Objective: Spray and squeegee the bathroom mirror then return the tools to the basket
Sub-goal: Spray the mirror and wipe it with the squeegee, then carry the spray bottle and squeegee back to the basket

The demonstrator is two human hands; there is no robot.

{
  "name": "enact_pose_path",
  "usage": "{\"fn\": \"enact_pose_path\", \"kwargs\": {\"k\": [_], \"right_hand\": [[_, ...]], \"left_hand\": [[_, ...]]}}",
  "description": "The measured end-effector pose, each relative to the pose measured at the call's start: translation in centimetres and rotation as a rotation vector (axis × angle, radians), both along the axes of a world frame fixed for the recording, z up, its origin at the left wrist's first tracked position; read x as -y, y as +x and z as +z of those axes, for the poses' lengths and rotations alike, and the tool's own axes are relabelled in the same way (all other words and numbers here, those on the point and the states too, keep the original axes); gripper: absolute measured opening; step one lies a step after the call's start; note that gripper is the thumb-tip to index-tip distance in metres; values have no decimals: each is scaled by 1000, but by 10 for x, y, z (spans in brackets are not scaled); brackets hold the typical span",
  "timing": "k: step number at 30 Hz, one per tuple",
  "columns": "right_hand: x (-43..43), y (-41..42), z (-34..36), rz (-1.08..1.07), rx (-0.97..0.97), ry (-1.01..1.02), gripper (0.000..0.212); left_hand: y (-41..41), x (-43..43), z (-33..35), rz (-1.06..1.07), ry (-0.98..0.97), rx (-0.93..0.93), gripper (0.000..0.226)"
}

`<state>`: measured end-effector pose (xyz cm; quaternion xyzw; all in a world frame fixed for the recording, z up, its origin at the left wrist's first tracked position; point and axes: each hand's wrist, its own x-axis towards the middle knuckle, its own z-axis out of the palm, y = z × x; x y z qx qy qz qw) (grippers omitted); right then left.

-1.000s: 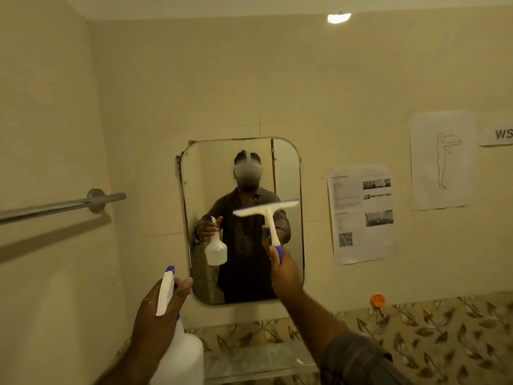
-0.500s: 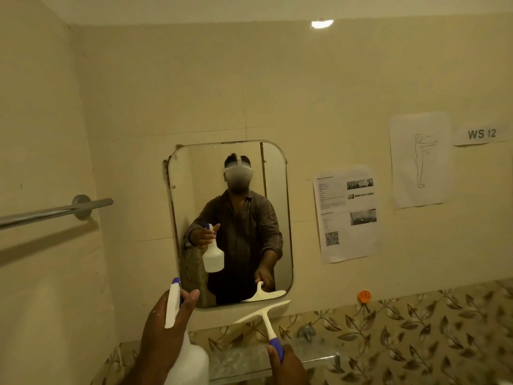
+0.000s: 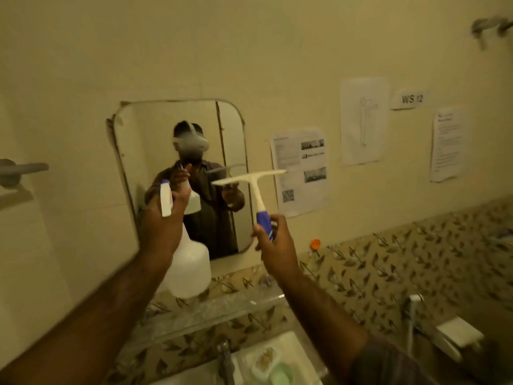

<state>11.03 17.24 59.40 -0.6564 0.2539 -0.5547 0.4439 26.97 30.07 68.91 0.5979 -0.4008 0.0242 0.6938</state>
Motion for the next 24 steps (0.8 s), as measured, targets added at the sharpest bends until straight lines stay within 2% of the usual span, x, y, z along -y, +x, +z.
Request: {"fn": "enact_pose_path", "kwargs": {"k": [2, 5, 11, 14, 16, 24], "right_hand": [[13, -20, 2, -79, 11, -1, 26], [35, -51, -6, -227, 16, 19, 31], [72, -123, -65, -432, -23, 134, 31], [86, -156, -102, -471, -47, 218, 33], [95, -174, -123, -501, -67, 255, 33], [115, -235, -229, -448, -178, 477, 33]], "left_hand": [[-9, 13, 2, -40, 26, 0, 38], [-25, 39, -1, -126, 48, -15, 15], [-75, 109, -40, -200, 110, 6, 28], [-99, 144, -66, -210, 104, -95, 42], [-114, 165, -85, -215, 117, -141, 29], [-199, 225, -184, -268, 208, -3, 33]]}}
